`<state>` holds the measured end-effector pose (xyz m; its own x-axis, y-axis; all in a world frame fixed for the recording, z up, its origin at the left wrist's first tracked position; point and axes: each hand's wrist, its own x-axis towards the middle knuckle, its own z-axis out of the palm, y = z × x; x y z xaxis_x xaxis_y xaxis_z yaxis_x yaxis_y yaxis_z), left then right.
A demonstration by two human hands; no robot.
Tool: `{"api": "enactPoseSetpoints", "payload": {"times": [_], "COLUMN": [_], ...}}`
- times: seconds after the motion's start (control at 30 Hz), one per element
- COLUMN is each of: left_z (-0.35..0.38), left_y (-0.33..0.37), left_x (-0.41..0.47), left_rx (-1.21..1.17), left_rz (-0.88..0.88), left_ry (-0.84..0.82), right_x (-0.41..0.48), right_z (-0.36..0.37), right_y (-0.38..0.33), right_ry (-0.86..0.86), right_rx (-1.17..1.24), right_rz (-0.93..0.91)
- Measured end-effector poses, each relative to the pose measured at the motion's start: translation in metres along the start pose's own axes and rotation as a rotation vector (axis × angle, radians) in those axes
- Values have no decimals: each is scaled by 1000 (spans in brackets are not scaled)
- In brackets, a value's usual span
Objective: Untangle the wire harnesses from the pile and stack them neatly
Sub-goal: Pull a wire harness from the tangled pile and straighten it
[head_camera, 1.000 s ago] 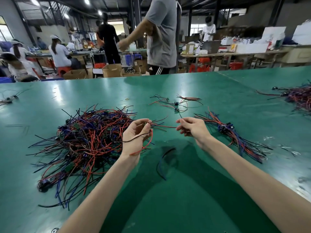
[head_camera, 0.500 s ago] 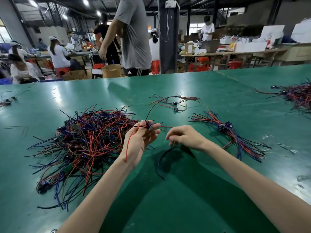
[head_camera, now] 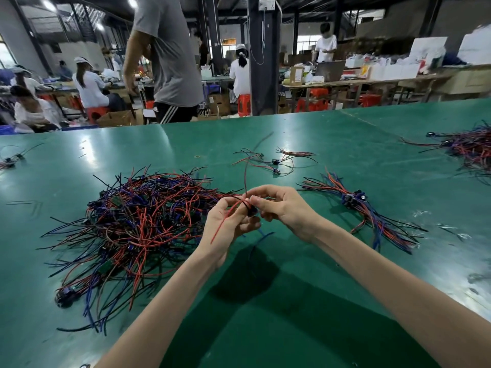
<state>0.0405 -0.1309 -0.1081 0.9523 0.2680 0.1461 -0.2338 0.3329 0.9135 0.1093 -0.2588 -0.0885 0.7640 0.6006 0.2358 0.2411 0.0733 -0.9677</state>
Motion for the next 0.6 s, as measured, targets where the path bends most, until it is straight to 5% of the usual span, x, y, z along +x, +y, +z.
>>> {"api": "enactPoseSetpoints", "payload": {"times": [0.23,0.6], "left_z": [1,3], "left_y": [3,2], "left_x": [1,-1], "left_rx": [-137,-34], "left_rz": [-148,-244], "left_ry": [-64,-62], "right_x": [0,4], "right_z": [-8,-13], "right_y": [3,7], "right_ry": [-6,147], "right_rx": [122,87], "right_rz": [53,40]}}
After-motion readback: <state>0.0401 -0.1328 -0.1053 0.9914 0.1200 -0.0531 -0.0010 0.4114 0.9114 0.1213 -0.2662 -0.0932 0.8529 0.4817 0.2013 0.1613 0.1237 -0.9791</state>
